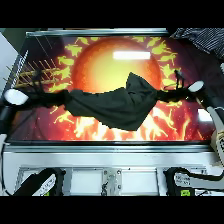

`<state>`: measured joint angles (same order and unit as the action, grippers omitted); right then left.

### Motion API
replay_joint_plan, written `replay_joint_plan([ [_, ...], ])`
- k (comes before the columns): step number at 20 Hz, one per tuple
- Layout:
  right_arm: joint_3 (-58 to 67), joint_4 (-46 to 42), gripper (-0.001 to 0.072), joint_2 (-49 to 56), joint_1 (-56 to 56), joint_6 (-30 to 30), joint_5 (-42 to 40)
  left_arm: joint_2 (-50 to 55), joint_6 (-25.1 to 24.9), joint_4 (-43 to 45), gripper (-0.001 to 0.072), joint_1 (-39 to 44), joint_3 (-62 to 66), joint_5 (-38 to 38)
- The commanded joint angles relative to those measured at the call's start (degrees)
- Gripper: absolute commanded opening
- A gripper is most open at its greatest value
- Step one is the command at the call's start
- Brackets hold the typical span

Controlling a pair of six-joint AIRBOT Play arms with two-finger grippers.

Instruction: Fold the clothes and pants, and hang the long-sleeved shirts on hangers.

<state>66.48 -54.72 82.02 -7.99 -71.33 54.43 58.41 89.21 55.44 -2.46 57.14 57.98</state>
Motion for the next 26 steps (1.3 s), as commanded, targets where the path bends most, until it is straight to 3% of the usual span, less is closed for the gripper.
replay_joint_plan([
  [1, 17.73, -1.73, 0.0019, -6.69, 0.28, 0.09, 8.26, -8.24, 1.25, -0.02, 0.0017, -3.32, 16.9, -0.48],
  [5, 31.76, -1.79, 0.0019, -17.0, 0.26, -0.74, 8.31, -17.22, 1.22, 0.42, 0.0017, -3.41, 31.93, -2.01],
  [12, 32.81, -1.79, 0.0019, -27.87, 0.28, -3.08, 3.72, -25.62, 2.95, 8.13, 0.0016, -3.45, 36.02, -8.98],
  [16, 32.41, -1.62, 0.0019, -22.84, 2.51, -3.08, 5.6, -19.17, 2.97, 8.11, 0.0017, -3.48, 35.93, -2.8],
  [20, 32.35, -6.54, 0.0019, -9.88, 10.47, -2.86, 5.97, -7.15, 2.97, 8.13, 0.0016, -3.45, 35.91, 5.35],
  [25, 32.81, -12.15, 0.0024, 2.47, 13.77, -3.08, -7.21, 1.05, 6.67, 20.41, 0.0016, -1.53, 33.31, 10.69],
  [26, 32.83, -12.15, 0.0077, 3.28, 13.66, -3.08, -9.57, 1.01, 6.86, 20.24, 0.0016, -0.83, 30.75, 10.62],
])
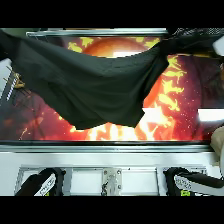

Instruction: Fold the clothes and pants, and hang the long-sleeved shirts on hangers.

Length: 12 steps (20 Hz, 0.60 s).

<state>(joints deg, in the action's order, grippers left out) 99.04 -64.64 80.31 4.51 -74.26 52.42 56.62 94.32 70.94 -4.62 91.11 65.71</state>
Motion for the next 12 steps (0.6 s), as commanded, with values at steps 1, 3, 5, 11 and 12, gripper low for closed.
replay_joint_plan([
  [1, 0.26, -2.27, 0.0316, 5.38, 0.9, -0.09, -9.33, 2.8, 1.73, 3.23, 0.0017, 2.86, -6.16, 3.06],
  [3, 0.48, -2.32, 0.061, 4.94, -0.24, 2.93, -10.6, 2.78, 1.73, -0.52, 0.0017, 8.37, -12.26, 2.93],
  [5, 0.5, -2.91, 0.0609, 2.73, -2.36, 5.73, -10.56, 2.8, 1.77, -3.45, 0.0017, 17.62, -18.32, -0.55],
  [11, 0.48, -2.91, 0.0609, -6.16, -11.08, 5.4, -9.88, 11.74, 6.58, -4.96, 0.0017, 51.71, -22.86, -27.69],
  [12, 0.48, -2.91, 0.0609, -7.37, -12.26, 5.27, -9.29, 15.19, 6.56, -4.85, 0.0017, 55.67, -20.46, -30.27],
])
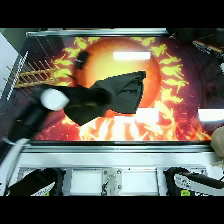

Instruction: Fold the clothes and pants, and hang the long-sleeved shirts on hangers.

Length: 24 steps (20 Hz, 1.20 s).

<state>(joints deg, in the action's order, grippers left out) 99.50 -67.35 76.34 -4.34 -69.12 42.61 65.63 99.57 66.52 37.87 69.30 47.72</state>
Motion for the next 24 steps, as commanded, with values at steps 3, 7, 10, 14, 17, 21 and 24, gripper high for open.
replay_joint_plan([
  [3, -0.02, -0.2, 0.0609, -5.25, -6.01, 0.13, 3.1, 16.17, 1.18, -0.09, 0.0108, 18.82, 10.16, -12.9],
  [7, -0.04, -0.26, 0.0607, -5.6, -8.09, 0.15, 8.46, 21.11, 1.22, 0.04, 0.0654, 15.89, 17.79, -5.03],
  [10, -0.09, -1.22, 0.0607, -5.6, -8.04, 0.15, 11.93, 17.25, 3.87, 8.94, 0.0654, 9.88, 14.14, 2.62],
  [14, -0.11, -0.92, 0.0605, -5.57, -7.93, 0.11, 14.93, 10.99, 12.9, 24.02, 0.0654, 5.73, 0.28, 11.8],
  [17, -0.37, -0.81, 0.0604, -5.55, -7.93, 0.13, 16.65, 10.38, 14.51, 23.85, 0.0654, 5.46, -8.2, 11.56],
  [21, -0.57, -0.81, 0.0603, -5.49, -7.93, 0.11, 19.52, 10.51, 17.05, 24.04, 0.0654, 9.11, -14.08, 6.43],
  [24, -0.57, -0.79, 0.0602, -5.49, -7.93, 0.11, 21.22, 10.64, 21.35, 27.76, 0.0653, 11.91, -15.58, 2.38],
])
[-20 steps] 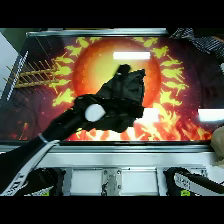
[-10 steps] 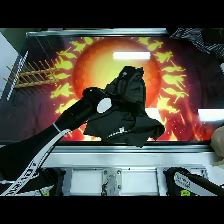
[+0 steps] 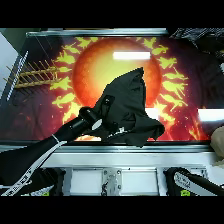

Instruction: Fold the clothes and pants, and hang the long-sleeved shirts on hangers.

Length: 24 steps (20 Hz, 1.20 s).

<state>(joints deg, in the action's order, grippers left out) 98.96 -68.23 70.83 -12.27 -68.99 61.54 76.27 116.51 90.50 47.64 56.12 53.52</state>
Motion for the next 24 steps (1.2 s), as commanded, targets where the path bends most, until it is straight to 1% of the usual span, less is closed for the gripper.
replay_joint_plan([
  [1, -0.02, 0.09, 0.0602, 0.04, 0.0, -0.02, 2.93, 0.52, 6.4, 6.88, 0.0654, 2.86, -2.1, -2.86],
  [2, -0.02, 0.2, 0.0602, 0.02, 0.02, -0.04, 3.45, 1.29, 7.52, 9.09, 0.0653, 3.3, -1.66, -1.68],
  [7, -0.02, 0.31, 0.0602, 0.02, 0.02, -0.61, 5.4, 5.18, 7.39, 8.96, 0.0653, 5.29, -1.14, 4.04],
  [10, -0.02, 0.33, 0.06, 0.02, 0.02, -1.55, 5.42, 5.27, 7.39, 9.2, 0.0653, 8.57, -1.14, 2.89],
  [11, -0.02, 0.33, 0.0586, 0.02, 0.02, -1.55, 5.55, 5.35, 7.69, 10.43, 0.0653, 9.33, -1.22, 2.86],
  [14, -0.5, 0.28, 0.0586, 0.02, 0.31, -1.53, 7.48, 5.38, 11.65, 15.63, 0.0653, 9.14, -1.25, 4.09],
  [16, -2.19, 0.26, 0.0585, 0.02, 0.94, -1.51, 9.4, 5.4, 12.98, 16.04, 0.0651, 7.65, -1.27, 4.2],
  [17, -3.56, 0.31, 0.0586, 0.0, 1.27, -1.51, 9.84, 5.38, 12.98, 16.02, 0.053, 7.13, -1.27, 4.37],
  [18, -5.03, 0.26, 0.0586, 0.02, 1.7, -1.49, 9.92, 5.4, 13.0, 16.02, 0.0483, 6.73, -1.27, 4.42],
  [21, -9.55, 0.26, 0.0586, 0.02, 3.96, -1.51, 9.92, 5.38, 13.0, 16.04, 0.0482, 6.56, -1.68, 3.87],
  [24, -14.47, 0.26, 0.0586, 0.02, 7.93, -1.46, 9.88, 5.38, 14.51, 15.87, 0.0481, 6.56, -4.76, 3.87],
])
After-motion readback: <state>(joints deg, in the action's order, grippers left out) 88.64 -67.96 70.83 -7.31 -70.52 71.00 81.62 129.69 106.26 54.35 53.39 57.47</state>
